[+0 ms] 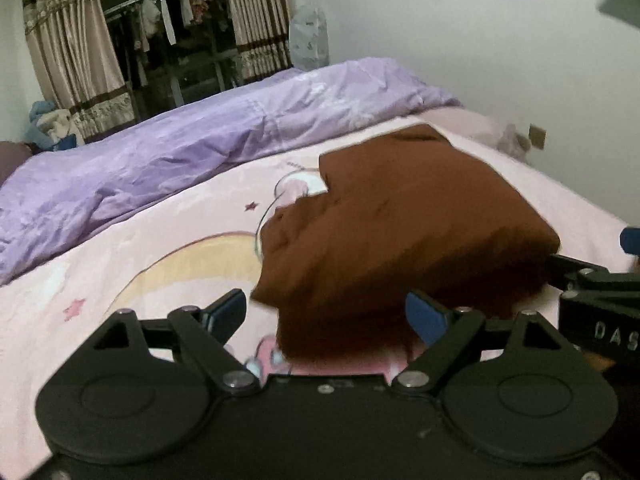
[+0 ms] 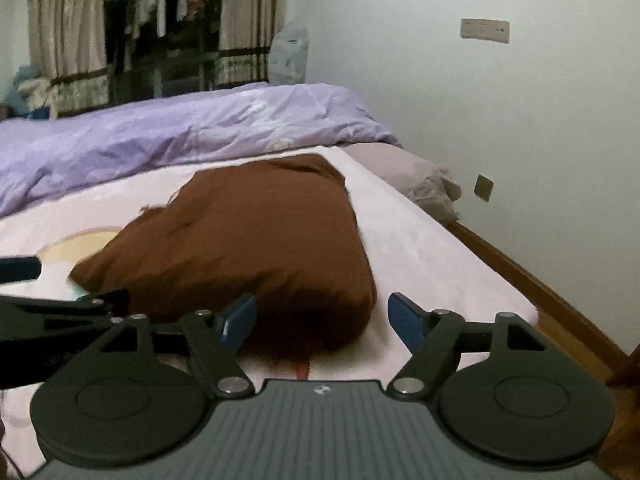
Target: Fold large clothes
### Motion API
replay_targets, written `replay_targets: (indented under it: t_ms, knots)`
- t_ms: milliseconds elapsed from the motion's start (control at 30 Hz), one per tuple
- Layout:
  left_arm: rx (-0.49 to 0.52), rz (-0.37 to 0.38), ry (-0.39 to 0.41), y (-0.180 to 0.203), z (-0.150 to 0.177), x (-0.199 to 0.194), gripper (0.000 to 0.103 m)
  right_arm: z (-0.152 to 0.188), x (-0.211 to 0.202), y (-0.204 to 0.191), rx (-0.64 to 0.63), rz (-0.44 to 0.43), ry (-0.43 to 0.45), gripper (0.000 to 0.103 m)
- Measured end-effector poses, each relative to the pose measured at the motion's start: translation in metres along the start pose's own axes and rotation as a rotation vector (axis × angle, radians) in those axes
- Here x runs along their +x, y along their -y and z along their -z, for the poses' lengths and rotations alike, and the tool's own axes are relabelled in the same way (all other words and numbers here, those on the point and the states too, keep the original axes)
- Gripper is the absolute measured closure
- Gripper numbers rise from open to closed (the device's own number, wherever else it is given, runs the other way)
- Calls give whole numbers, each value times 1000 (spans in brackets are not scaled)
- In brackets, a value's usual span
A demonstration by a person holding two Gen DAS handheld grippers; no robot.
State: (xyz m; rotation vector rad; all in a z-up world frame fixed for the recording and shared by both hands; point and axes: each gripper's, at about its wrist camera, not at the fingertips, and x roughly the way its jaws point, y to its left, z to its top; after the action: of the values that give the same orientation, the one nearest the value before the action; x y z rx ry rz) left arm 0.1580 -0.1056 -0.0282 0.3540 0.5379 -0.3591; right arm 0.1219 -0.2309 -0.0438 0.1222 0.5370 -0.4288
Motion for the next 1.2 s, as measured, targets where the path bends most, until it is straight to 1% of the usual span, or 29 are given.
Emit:
replay_targets:
  t_ms: [33, 67, 133, 200, 300, 500, 633, 767, 900, 1200]
  knots:
    - [7, -15, -2, 2, 1, 2, 14, 2, -4, -1, -2, -8, 2, 13]
    - [14, -29, 0, 5, 3, -12, 14, 3, -8, -2, 4, -9, 8, 12]
    - [27, -57, 10, 9, 10, -23, 14, 6, -12, -4, 18, -1, 15, 13]
    - [37, -69, 16, 12, 14, -30, 14, 8, -16, -4, 23, 1, 22, 13]
    - [33, -57, 6, 13, 15, -30, 14, 6, -17, 0, 34, -3, 15, 12]
    - [-7, -18, -10, 11, 16, -19, 14, 14, -17, 0, 33, 14, 4, 12]
    - [-8, -19, -22, 10, 21, -15, 14, 17, -14, 0, 42, 9, -7, 12]
    - [-35, -17, -30, 4, 22, -13, 14, 21, -14, -1, 31, 8, -14, 12]
    - [-54, -15, -20, 0, 21, -15, 14, 24, -16, -1, 32, 14, -15, 12]
    - [-53, -13, -2, 1, 20, -21, 13, 24, -19, 1, 40, 15, -11, 11]
